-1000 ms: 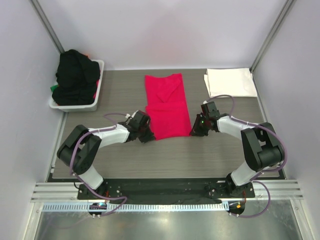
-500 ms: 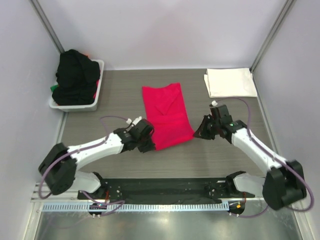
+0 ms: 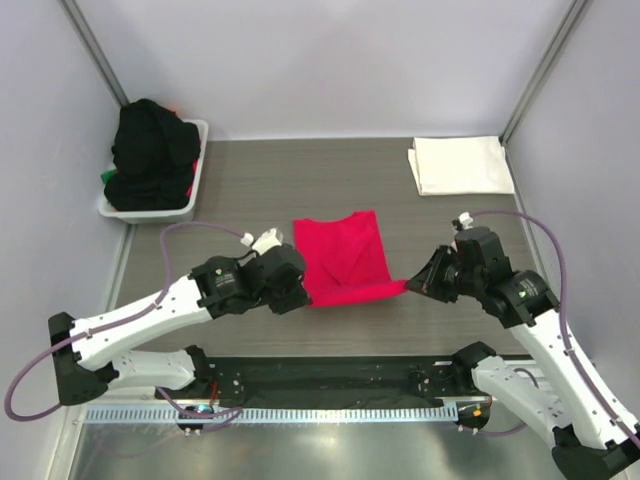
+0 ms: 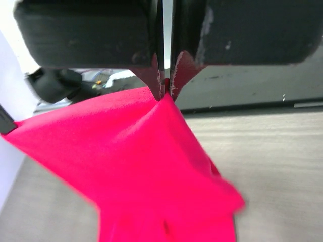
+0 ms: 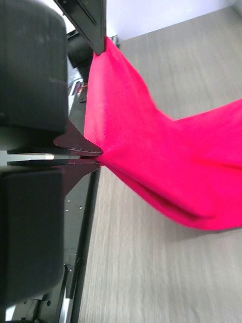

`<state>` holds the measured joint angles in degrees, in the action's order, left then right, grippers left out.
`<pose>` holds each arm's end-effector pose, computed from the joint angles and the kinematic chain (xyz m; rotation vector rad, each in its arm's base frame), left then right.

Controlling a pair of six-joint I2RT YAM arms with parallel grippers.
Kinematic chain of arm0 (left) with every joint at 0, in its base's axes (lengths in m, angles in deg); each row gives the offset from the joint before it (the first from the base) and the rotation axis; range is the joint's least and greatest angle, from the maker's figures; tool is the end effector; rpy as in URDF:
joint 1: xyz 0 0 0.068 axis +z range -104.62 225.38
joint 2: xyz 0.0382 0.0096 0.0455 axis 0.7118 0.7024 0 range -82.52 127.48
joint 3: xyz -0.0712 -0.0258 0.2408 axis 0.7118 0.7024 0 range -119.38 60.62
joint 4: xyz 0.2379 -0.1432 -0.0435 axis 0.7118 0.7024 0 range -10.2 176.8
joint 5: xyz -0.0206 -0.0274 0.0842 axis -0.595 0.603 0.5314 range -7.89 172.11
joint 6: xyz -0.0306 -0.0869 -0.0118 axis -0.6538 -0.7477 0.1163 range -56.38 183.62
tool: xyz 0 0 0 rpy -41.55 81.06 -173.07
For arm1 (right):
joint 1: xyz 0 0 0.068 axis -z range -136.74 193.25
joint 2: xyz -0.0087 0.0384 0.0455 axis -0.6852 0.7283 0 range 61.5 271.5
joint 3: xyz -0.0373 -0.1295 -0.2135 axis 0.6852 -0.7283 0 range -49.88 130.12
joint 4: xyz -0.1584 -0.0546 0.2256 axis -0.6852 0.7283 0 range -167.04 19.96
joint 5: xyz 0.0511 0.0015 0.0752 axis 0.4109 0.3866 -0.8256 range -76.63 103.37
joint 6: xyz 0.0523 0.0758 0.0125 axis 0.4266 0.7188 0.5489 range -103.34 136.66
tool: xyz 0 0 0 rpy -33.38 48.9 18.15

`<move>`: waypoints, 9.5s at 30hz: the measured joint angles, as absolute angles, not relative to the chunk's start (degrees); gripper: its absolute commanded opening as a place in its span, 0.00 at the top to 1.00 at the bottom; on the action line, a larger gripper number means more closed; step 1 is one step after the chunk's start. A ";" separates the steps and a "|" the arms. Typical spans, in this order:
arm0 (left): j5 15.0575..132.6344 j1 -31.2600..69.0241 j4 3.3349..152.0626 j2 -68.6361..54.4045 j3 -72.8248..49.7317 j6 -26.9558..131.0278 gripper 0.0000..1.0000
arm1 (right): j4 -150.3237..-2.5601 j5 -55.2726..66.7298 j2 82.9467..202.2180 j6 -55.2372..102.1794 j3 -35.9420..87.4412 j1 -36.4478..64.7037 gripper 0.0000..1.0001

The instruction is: Fold and stack the t-shirts

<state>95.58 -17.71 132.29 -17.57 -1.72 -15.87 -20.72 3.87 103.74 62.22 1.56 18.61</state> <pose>0.1415 -0.2358 0.2540 -0.4745 2.6051 -0.6876 0.1755 0.0957 0.2639 0.3767 2.4936 0.7407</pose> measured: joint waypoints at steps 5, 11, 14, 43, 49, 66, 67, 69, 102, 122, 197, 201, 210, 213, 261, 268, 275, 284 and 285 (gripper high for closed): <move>98.73 -15.37 135.18 -15.32 -8.13 -14.64 0.97 | -18.43 9.18 110.58 60.91 10.89 18.55 0.99; 94.40 -4.62 131.79 -11.52 -7.63 -10.64 0.97 | -18.95 13.77 123.41 58.15 18.01 18.24 0.99; 90.31 1.70 128.82 -9.25 -6.84 -8.41 0.97 | -19.70 14.93 129.31 56.73 20.92 18.26 0.99; 73.16 28.02 130.41 40.83 -41.33 14.91 0.50 | -25.79 15.13 183.89 48.47 58.95 26.55 0.70; 73.53 30.97 140.75 58.90 -74.29 18.93 0.40 | -25.86 13.58 194.58 48.45 71.78 30.28 0.00; 70.62 16.61 119.75 17.79 -24.02 15.34 0.46 | -46.23 -3.93 152.07 48.29 20.16 28.45 0.24; 70.21 15.51 118.39 18.71 -23.36 14.78 0.47 | -47.67 -5.22 152.85 48.27 17.58 28.49 0.27; 69.48 12.89 115.64 21.11 -22.55 13.90 0.48 | -48.83 -6.49 154.69 48.21 14.32 28.49 0.28; 91.67 7.69 128.86 23.60 -23.43 28.17 0.38 | -55.17 -7.71 138.47 56.12 -9.35 21.39 0.03; 95.21 7.80 141.41 -14.65 -8.26 27.06 0.39 | -53.14 -6.99 155.89 47.75 8.83 38.52 0.18; 106.34 7.80 138.37 -37.68 7.41 20.59 0.38 | -41.12 10.34 174.71 18.09 69.57 48.23 0.99; 106.36 7.80 138.37 -37.57 7.41 20.57 0.38 | -40.90 9.01 176.31 18.39 73.05 48.66 0.99; 106.36 7.80 138.35 -37.18 7.41 20.57 0.39 | -40.77 7.81 179.50 19.07 77.64 49.74 0.99; 106.36 7.80 138.35 -36.83 7.41 20.57 0.39 | -40.70 7.61 181.55 19.05 79.04 49.98 0.99; 108.08 7.80 138.76 -36.31 7.41 19.72 0.05 | -64.20 30.56 191.21 28.69 74.82 53.71 0.00; 108.87 7.80 138.11 -40.94 8.02 19.54 0.00 | -65.18 21.12 155.28 43.60 49.03 46.48 0.00; 109.75 7.80 135.70 -49.16 11.15 19.52 0.00 | -66.86 11.09 134.41 52.95 16.09 23.03 0.00; 111.47 7.80 135.26 -53.57 11.72 19.32 0.00 | -59.78 2.06 124.37 62.46 -14.79 13.80 0.00; 111.54 7.80 135.29 -53.53 11.72 19.28 0.00 | -58.89 1.62 120.61 63.22 -16.65 13.26 0.00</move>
<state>111.54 7.80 135.29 -53.53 11.72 19.28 -58.89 1.62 120.61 63.22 -16.65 13.26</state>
